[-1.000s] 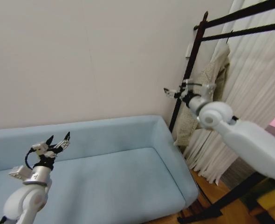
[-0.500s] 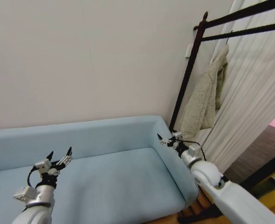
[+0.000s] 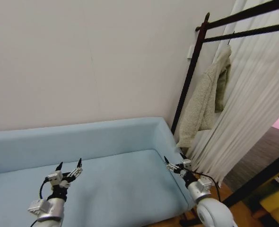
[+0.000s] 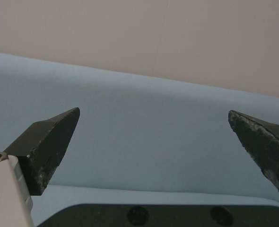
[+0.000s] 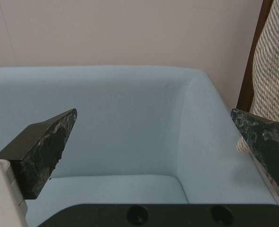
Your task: Pick up the clothes from the sofa and hang them on the clothes hanger.
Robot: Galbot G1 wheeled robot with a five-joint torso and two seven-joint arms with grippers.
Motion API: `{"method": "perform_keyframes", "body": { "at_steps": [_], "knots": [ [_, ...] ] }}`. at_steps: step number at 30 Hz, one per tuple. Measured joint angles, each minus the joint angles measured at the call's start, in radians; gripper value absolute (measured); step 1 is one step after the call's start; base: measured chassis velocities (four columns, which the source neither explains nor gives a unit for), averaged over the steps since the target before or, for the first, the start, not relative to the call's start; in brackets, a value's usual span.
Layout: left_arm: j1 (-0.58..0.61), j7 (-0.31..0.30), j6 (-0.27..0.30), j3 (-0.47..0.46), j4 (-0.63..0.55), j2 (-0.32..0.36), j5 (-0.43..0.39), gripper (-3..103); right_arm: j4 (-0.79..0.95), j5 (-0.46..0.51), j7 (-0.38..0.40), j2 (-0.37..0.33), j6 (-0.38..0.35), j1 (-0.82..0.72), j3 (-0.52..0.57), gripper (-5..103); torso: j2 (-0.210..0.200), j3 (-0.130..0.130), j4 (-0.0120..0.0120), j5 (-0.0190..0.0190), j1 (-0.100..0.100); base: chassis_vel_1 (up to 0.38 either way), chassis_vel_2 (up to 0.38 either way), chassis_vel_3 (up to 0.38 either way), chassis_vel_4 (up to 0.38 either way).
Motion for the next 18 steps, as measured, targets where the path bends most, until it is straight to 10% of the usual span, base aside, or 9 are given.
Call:
{"method": "perform_keyframes", "body": {
  "at_steps": [18],
  "knots": [
    [0.052, 0.028, -0.085, -0.048, 0.007, 0.002, 0.169, 100, 0.012, -0.003, 0.021, -0.050, -0.013, 0.005, -0.003, 100, 0.000, 0.000, -0.0001, 0.0001, 0.000, 0.000, 0.000, 0.000, 0.000]
  ]
}}
